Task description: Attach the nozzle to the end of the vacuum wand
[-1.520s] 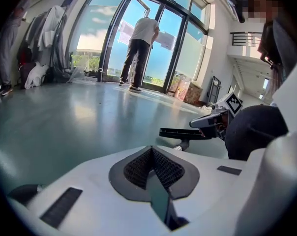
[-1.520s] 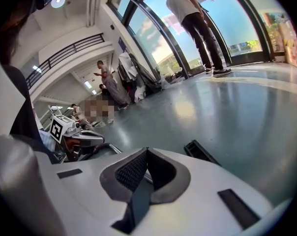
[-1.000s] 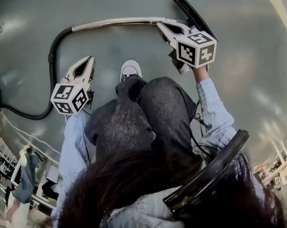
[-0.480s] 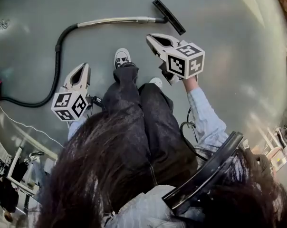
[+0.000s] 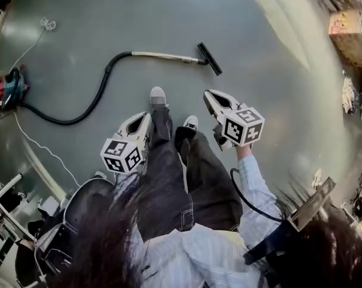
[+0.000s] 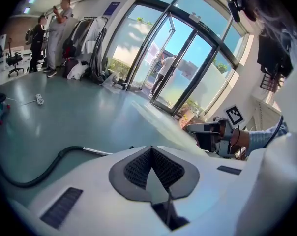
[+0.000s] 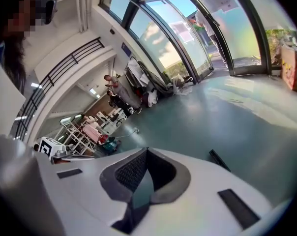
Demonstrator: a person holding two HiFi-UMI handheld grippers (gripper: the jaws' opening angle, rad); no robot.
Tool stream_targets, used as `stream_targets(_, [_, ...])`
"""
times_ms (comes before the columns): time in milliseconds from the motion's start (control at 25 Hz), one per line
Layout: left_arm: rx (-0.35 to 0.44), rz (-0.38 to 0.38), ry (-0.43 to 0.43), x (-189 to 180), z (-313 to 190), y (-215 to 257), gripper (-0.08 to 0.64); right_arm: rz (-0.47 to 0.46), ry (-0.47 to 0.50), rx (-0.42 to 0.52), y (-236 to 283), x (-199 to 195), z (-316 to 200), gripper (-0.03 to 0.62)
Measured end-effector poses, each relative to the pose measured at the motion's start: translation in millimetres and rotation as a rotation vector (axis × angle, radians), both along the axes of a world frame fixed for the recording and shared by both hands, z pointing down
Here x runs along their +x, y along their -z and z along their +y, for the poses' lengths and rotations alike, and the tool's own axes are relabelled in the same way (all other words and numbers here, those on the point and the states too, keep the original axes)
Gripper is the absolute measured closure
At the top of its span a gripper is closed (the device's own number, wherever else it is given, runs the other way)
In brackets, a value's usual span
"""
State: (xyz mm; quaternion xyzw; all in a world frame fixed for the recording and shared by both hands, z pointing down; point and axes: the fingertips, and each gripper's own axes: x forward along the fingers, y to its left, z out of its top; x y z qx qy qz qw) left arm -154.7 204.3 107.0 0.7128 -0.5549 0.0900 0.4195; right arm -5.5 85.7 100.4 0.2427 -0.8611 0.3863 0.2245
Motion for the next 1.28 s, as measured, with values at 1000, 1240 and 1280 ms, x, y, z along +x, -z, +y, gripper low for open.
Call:
stream_targets(1000, [0.238,0.1,-0.162,-17,211,188,0.555,-0.062,-0.213,0.068,175,-42,254,0.588])
stream_targets(1240, [0.262,0.096,-0.197,2,225,203,0.555,-0.019,-0.221,0.054,183,-23,286,0.588])
stream_targets(1280, [0.271,0.094,-0.194,7,225,207,0.555,-0.022,-0.224,0.059,186,-18,285,0.588])
